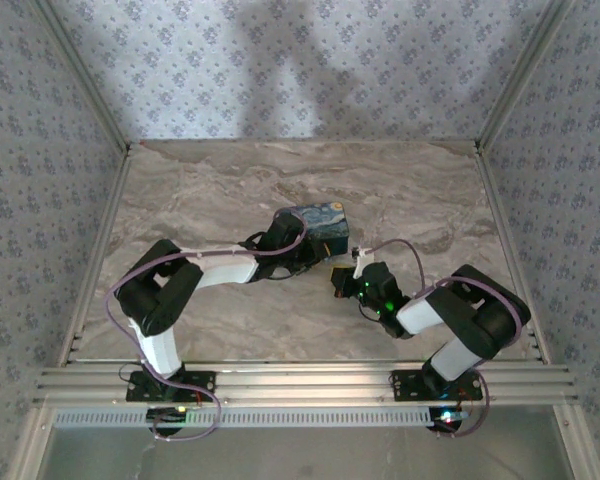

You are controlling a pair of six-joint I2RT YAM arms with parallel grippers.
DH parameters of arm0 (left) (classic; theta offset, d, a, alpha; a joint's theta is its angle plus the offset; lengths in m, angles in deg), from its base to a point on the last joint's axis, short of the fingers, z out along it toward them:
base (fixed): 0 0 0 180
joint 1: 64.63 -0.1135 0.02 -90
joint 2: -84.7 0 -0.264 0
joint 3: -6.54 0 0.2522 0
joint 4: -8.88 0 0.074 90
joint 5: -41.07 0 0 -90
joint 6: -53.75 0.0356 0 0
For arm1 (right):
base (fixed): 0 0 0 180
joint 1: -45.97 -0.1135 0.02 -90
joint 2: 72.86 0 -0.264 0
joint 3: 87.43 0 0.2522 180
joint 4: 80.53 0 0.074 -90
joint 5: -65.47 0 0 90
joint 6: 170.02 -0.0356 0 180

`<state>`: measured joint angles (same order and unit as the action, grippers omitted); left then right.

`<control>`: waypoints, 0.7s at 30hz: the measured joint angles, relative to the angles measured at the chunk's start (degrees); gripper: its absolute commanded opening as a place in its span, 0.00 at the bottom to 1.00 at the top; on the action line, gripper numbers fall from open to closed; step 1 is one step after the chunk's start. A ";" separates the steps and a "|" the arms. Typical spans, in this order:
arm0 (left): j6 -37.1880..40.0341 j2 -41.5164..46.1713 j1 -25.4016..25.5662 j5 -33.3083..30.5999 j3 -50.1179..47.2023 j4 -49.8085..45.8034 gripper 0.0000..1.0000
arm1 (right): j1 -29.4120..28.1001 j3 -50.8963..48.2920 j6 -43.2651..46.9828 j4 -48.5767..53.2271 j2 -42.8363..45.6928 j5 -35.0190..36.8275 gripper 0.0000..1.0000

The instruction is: Unlock the padlock with the key

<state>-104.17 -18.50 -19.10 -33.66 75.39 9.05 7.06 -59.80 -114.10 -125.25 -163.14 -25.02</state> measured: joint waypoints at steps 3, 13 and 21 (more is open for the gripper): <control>0.00 -0.02 0.00 -0.13 0.00 -0.13 0.14 | 0.04 0.00 0.00 -0.02 -0.11 0.00 0.00; -0.07 -0.11 -0.02 -0.11 0.00 -0.46 0.14 | 0.44 0.83 0.02 -1.29 -3.39 -0.46 0.00; -0.04 -0.50 -0.02 -0.13 0.00 -0.24 0.14 | 0.72 0.98 0.02 -1.31 -3.58 -0.70 0.00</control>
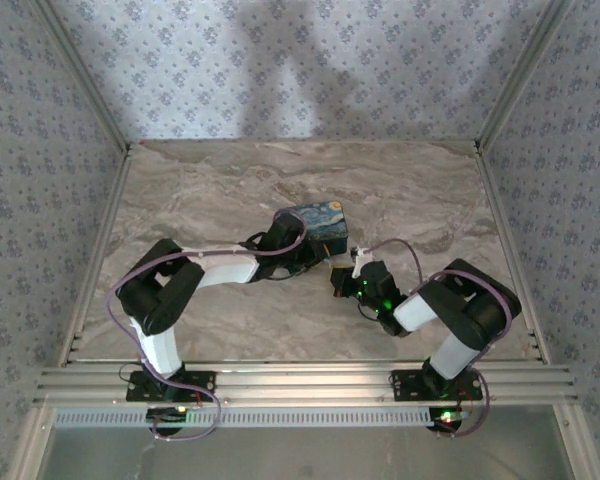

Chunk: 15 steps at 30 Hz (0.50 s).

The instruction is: Unlock the padlock with the key

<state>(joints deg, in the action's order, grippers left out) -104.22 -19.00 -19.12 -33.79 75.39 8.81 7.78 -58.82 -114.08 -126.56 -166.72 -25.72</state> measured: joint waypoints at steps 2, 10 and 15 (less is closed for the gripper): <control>0.02 -0.13 0.00 -0.04 0.00 0.00 0.14 | 0.09 0.00 0.00 0.07 0.00 -0.22 0.00; 0.42 -0.35 0.00 -0.44 0.00 -0.20 0.14 | 0.09 0.35 -0.02 -0.04 -1.07 -1.22 0.00; 1.03 -0.35 0.02 -0.66 0.00 -0.26 0.13 | 0.74 0.35 0.00 -0.04 -1.05 -1.36 0.00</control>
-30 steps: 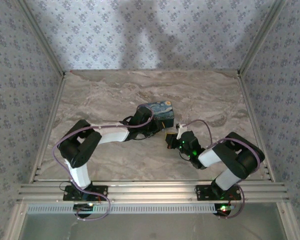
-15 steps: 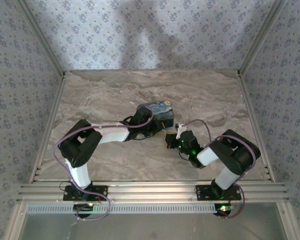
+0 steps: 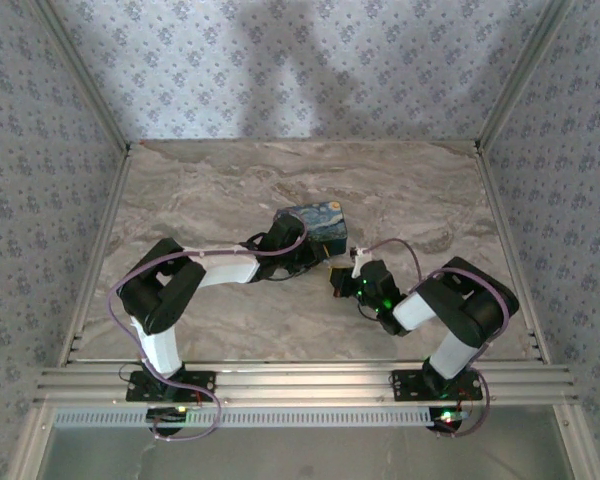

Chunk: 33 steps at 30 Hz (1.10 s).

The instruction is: Unlock the padlock with the key

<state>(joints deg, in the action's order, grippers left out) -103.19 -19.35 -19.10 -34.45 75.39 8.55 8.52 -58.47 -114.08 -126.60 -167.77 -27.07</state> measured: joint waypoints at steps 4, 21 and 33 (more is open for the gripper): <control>0.46 0.00 0.00 -0.42 0.00 -0.26 0.13 | 0.74 0.00 0.00 0.00 0.55 -0.09 0.00; 0.76 -0.02 -0.07 -1.97 -0.17 -2.29 0.13 | -1.09 1.25 -0.70 -1.14 -3.15 -0.09 0.00; 3.72 2.38 -2.12 -0.55 -5.01 -0.72 0.16 | -1.07 -2.84 -1.07 -1.05 4.24 0.70 0.00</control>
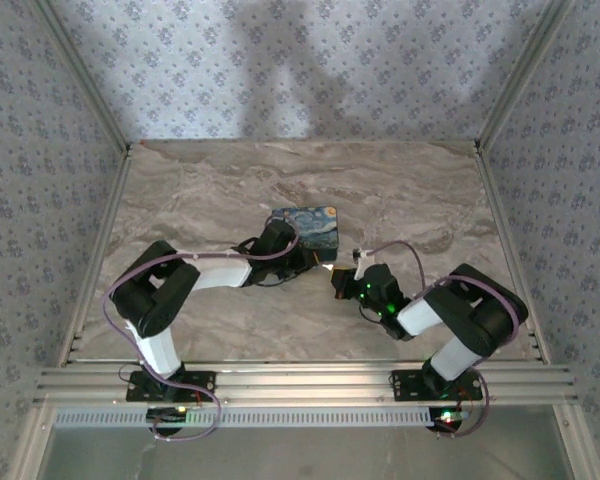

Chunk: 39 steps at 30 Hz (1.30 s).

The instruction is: Unlock the padlock with the key

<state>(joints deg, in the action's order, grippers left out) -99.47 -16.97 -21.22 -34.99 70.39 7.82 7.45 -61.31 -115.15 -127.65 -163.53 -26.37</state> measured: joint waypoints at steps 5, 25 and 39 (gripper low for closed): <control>1.27 0.04 -0.31 0.15 -0.52 0.59 0.27 | 0.15 -0.57 -0.02 2.75 4.85 0.07 0.00; 8.79 27.34 -1.03 1.31 -9.84 10.45 0.72 | 8.66 2.32 -13.99 10.14 34.80 -10.27 0.00; 8.81 23.93 3.63 7.06 -5.86 21.00 0.63 | 3.39 6.54 -18.08 11.52 34.49 -11.54 0.00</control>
<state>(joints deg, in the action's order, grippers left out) -90.67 6.97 -17.59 -27.93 64.53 28.83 10.84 -54.78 -133.23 -116.13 -129.04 -37.91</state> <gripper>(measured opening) 0.650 0.066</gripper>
